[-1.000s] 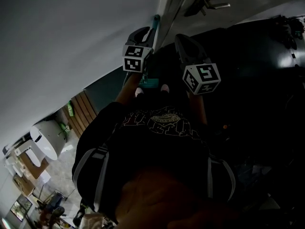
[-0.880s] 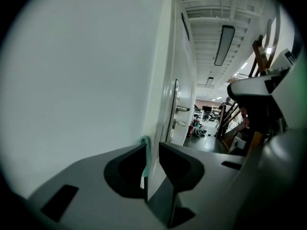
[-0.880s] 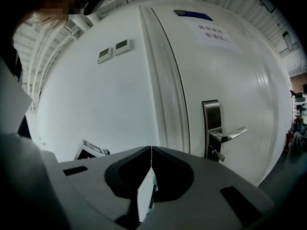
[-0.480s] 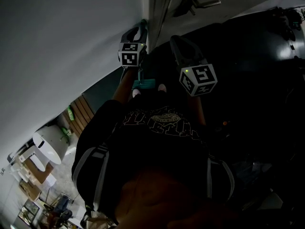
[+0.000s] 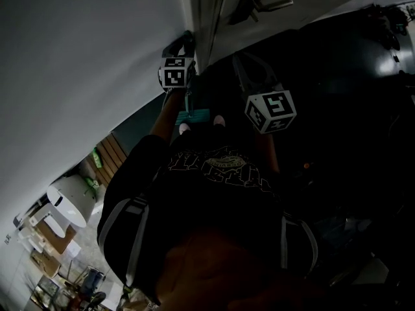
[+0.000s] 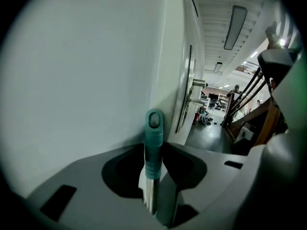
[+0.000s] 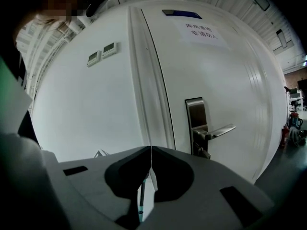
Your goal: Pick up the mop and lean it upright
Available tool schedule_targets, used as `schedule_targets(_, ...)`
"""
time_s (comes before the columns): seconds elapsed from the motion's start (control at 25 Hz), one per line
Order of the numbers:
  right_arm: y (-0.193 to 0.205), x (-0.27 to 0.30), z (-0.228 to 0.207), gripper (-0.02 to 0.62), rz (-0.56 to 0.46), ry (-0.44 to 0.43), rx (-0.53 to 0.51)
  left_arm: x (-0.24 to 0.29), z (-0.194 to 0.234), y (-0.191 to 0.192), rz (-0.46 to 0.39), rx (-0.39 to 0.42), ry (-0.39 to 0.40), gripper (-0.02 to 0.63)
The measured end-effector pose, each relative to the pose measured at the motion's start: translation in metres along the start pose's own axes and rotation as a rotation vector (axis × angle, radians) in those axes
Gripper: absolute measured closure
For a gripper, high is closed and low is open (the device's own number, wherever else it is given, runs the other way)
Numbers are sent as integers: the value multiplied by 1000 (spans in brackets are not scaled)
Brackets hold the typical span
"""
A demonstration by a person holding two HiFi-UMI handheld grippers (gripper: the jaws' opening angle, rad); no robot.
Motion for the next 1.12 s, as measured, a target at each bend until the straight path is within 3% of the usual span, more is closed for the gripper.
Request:
schedule_targets(0.44,3,-5,2,575,-2,-20,-7,-18,-10,7,-18,11,-3,457)
schedule_targets(1.12,16,-2,34,575,11,-137,-15,-104,-37,39,-110,12,-16,457)
Point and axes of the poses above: the fingertips, and each gripper's own axes: x forward along the fingers, z to its left, y out of its underside, the point moved 10 cm from there along -x, backward along the fingers, and after that the axes turned 7 degrees about -y, right-handed, at the moved point
